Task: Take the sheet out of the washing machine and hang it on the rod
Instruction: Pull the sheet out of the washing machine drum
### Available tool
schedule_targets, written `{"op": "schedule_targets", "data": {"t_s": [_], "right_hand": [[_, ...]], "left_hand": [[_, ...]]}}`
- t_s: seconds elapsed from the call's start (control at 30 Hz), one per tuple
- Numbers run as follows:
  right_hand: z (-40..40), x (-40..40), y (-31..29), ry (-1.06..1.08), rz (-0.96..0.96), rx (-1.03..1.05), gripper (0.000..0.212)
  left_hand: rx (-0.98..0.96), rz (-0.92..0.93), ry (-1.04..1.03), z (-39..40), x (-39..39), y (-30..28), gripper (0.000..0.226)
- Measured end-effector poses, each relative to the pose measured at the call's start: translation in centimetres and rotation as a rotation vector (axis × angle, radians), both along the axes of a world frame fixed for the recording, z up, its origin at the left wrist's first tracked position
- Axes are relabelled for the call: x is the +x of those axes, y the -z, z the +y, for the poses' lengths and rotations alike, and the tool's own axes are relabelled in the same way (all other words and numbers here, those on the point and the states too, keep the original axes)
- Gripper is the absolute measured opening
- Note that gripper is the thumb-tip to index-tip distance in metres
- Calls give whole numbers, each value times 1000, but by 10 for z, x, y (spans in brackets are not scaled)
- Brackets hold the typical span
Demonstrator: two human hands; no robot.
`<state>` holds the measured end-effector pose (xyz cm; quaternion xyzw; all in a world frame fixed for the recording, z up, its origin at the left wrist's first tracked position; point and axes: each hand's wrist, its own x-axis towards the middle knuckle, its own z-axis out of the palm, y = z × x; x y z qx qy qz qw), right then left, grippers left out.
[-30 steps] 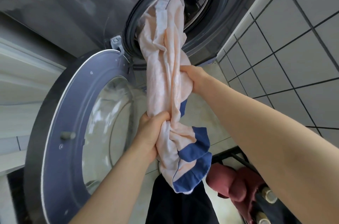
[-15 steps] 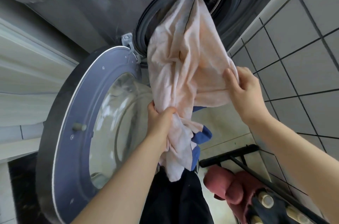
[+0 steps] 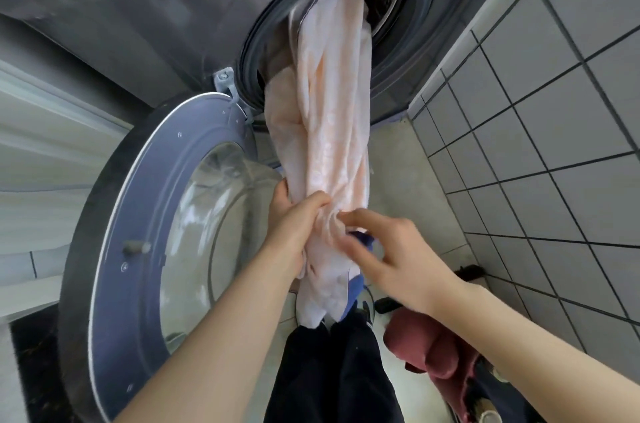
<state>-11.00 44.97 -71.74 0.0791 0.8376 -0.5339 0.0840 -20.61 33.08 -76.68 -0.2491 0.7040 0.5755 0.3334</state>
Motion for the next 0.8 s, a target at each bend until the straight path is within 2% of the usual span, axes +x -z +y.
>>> {"op": "schedule_targets", "data": {"t_s": [0.07, 0.2, 0.23, 0.3, 0.37, 0.43, 0.53, 0.6, 0.73, 0.8], "right_hand": [[11, -7, 3, 225, -111, -138, 18], [40, -32, 34, 583, -243, -108, 19], [47, -40, 46, 630, -317, -121, 24], [58, -54, 69, 690, -502, -183, 47], [62, -66, 86, 780, -687, -416, 70], [61, -72, 97, 837, -808, -710, 80], [57, -78, 106, 780, -849, -960, 58], [55, -83, 108, 772, -855, -979, 58], [63, -87, 101, 909, -824, -781, 31], [71, -84, 98, 1012, -751, -673, 28]], "left_hand": [[29, -14, 11, -5, 3, -1, 43], [65, -38, 33, -10, 7, -7, 38], [72, -43, 31, -12, 8, -8, 34], [97, -55, 27, -15, 8, -12, 30], [122, -71, 29, -18, 9, -16, 29], [139, -90, 34, -20, 11, -18, 28], [130, -108, 40, -24, 14, -17, 26], [121, -114, 34, -27, 15, -15, 25], [68, -84, 36, -30, 19, -12, 20], [11, -37, 48, -31, 20, -9, 17]]}}
